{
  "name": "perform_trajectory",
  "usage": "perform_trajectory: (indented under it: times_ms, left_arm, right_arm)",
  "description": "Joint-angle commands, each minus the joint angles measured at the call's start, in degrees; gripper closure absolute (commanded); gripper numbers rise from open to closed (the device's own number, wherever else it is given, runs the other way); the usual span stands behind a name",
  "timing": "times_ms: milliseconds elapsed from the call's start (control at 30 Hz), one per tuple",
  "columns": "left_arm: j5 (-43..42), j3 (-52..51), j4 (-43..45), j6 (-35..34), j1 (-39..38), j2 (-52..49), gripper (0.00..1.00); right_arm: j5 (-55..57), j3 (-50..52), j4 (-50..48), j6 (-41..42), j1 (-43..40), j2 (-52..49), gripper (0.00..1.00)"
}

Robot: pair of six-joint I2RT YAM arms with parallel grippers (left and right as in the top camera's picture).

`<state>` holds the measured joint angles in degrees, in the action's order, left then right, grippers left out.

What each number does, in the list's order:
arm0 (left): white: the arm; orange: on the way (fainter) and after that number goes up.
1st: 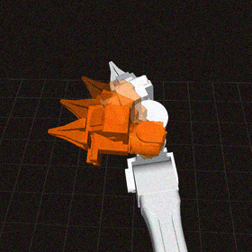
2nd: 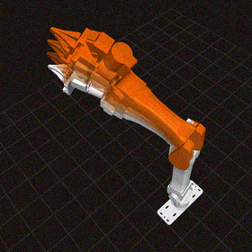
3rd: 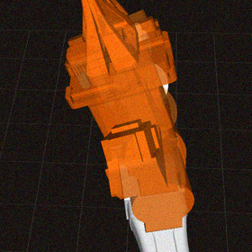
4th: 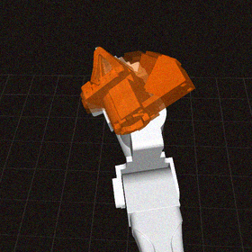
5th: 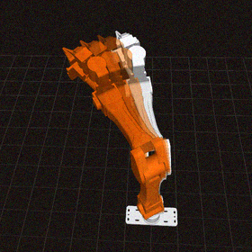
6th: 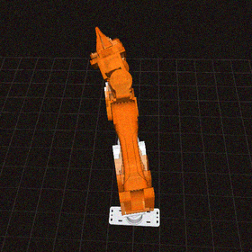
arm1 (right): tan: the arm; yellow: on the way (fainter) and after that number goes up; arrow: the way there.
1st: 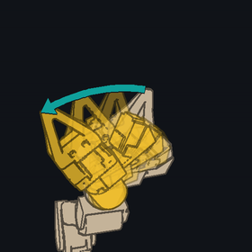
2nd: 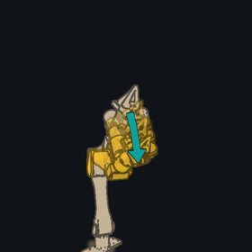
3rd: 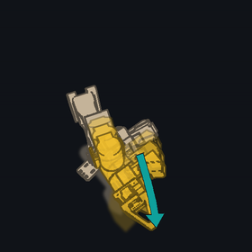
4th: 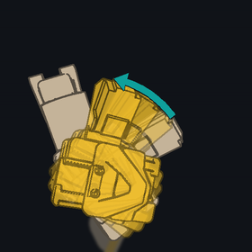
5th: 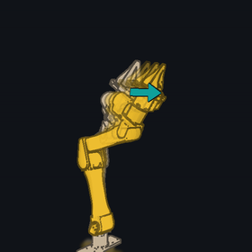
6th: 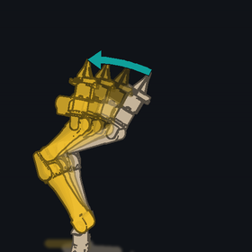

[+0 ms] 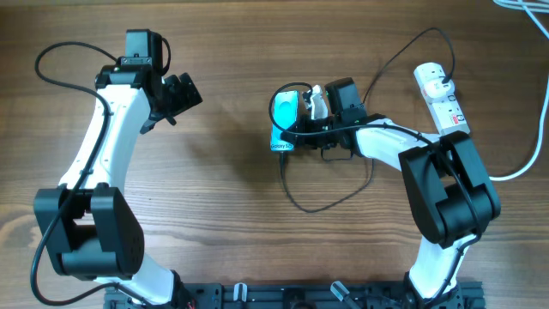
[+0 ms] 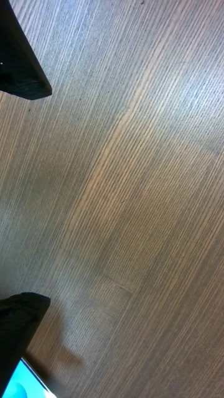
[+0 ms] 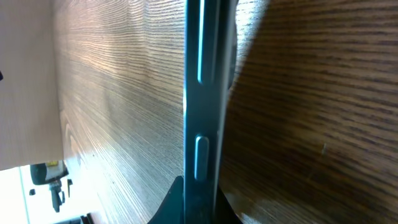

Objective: Plug charger to phone and switch on socket
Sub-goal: 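Open the right gripper and move it to the power strip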

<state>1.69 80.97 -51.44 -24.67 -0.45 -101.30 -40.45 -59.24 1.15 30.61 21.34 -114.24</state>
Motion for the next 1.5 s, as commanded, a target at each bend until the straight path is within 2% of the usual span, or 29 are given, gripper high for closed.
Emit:
perform_trajectory:
  times_ms: [0,300,433,567,667,900,967,1133,1267,1300,1367,1400,1467]
  left_arm:
    - [1.0,0.9,-0.1,0.5,0.3,0.2,0.00]
    - [0.9,0.9,0.0,0.4,0.3,0.2,0.00]
    - [0.9,0.9,-0.1,0.4,0.3,0.2,0.00]
    - [0.9,0.9,-0.1,0.4,0.3,0.2,0.00]
    - [0.9,0.9,0.0,0.5,0.3,0.2,0.00]
    - [0.9,0.9,-0.1,0.5,0.3,0.2,0.00]
    - [1.0,0.9,-0.1,0.5,0.3,0.2,0.00]
    - [0.9,0.9,-0.1,0.5,0.3,0.2,0.00]
    - [0.9,0.9,-0.1,0.5,0.3,0.2,0.00]
    - [0.9,0.9,-0.1,0.5,0.3,0.2,0.00]
    - [0.9,0.9,-0.1,0.5,0.3,0.2,0.00]
    - [0.9,0.9,-0.1,0.4,0.3,0.2,0.00]
    - [1.0,0.9,-0.1,0.5,0.3,0.2,0.00]
  right_arm:
    - [6.1,0.1,0.2,-0.7,0.2,-1.6,0.91]
    - [6.4,0.1,-0.7,-0.7,0.2,-1.6,0.78]
    - [7.3,0.1,-1.1,-0.7,0.2,-1.6,0.68]
    - [7.6,0.0,-0.6,-0.6,0.1,-1.6,0.50]
    - [8.7,0.0,-0.1,-0.5,0.1,-1.6,0.43]
    - [10.5,0.0,0.7,-0.4,0.1,-0.7,0.38]
    - [13.9,-1.6,7.3,-0.9,0.0,2.0,0.35]
    - [13.9,-8.7,21.0,-6.3,0.0,7.1,0.31]
    - [19.3,-19.8,39.7,-8.5,-3.6,8.8,0.27]
    - [21.7,-22.8,45.4,-10.1,-5.5,8.8,0.25]
    - [30.0,-26.4,53.5,-12.7,-9.1,8.8,0.16]
    - [35.8,-26.9,56.5,-12.7,-11.5,8.8,0.11]
    - [42.8,-26.9,58.8,-14.0,-15.0,8.7,0.08]
